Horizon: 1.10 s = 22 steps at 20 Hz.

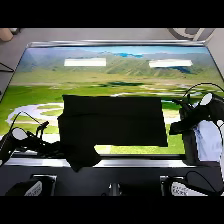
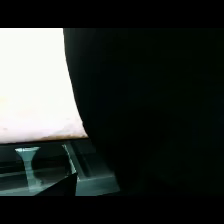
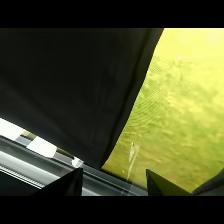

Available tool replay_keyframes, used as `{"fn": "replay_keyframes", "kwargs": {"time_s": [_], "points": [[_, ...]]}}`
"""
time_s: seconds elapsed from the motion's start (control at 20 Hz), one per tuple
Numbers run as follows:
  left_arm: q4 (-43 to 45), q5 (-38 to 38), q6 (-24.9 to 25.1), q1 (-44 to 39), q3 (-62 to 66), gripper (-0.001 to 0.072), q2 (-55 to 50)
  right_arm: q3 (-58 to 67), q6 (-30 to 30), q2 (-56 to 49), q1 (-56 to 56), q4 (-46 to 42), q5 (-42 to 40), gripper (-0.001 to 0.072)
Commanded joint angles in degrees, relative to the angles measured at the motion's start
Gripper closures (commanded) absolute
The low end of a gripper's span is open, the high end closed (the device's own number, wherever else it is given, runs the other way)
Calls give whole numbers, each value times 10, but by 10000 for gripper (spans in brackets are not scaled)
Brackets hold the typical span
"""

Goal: Fold the shirts.

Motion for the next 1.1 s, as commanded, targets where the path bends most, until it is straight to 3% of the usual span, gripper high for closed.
{"fn": "replay_keyframes", "kwargs": {"time_s": [0.0,0.25,0.35,0.4,0.45,0.8,1.05], "points": [[-21,13,2,-15,-20,212,5,-31,-7,1,0,-6,-5,280],[-25,55,-38,-65,-35,340,5,-39,-6,1,0,-6,-11,280],[-25,74,-50,-68,-35,347,5,-39,-6,1,0,-6,-11,272],[-25,78,-50,-68,-35,446,5,-39,-7,1,0,-6,-9,212],[-25,79,-48,-68,-35,663,5,-40,-7,1,0,-6,-7,201],[-25,91,-41,-68,-34,680,8,-102,0,1,0,2,-34,201],[-25,91,-41,-68,-34,680,16,-144,16,1,0,80,-101,205]]}}
